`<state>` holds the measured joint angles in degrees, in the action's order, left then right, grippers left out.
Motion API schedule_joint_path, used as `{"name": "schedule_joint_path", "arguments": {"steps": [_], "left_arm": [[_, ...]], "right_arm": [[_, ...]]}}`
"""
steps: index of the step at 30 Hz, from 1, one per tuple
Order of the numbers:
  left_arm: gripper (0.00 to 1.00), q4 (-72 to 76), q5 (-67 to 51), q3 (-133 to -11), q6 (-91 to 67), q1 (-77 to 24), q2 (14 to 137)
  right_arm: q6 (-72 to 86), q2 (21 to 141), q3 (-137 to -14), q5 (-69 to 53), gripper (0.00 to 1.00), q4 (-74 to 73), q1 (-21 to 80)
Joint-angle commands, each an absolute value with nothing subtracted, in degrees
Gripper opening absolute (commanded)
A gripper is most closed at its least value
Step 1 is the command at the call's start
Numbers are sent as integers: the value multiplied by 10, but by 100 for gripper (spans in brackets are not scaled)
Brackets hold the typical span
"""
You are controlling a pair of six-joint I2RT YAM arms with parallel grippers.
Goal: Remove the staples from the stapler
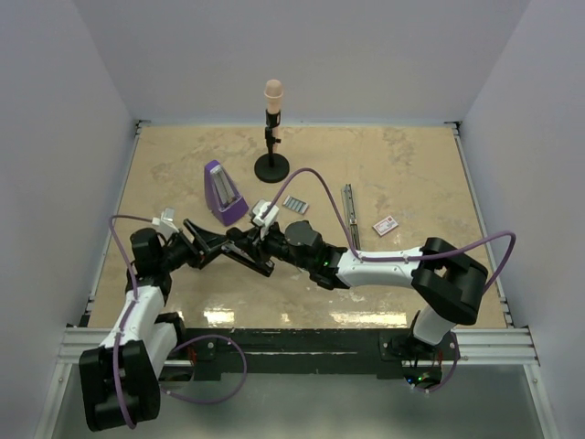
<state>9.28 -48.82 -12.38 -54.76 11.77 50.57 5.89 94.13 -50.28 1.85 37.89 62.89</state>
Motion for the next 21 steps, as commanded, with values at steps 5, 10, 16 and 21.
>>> {"name": "schedule_joint_path", "arguments": {"steps": [5,10,16,21], "left_arm": [[66,171,-463,-99,-599,75,522],[39,211,-469,-97,-609,73,541],[0,166,-472,-125,-554,73,553],[0,93,-464,-163,-484,72,551]], "right_arm": [[91,947,-532,19,0,472,629],[109,957,-524,6,0,484,630],[114,963,-533,1,9,446,629],[88,966,-589,-24,55,328,623]]}}
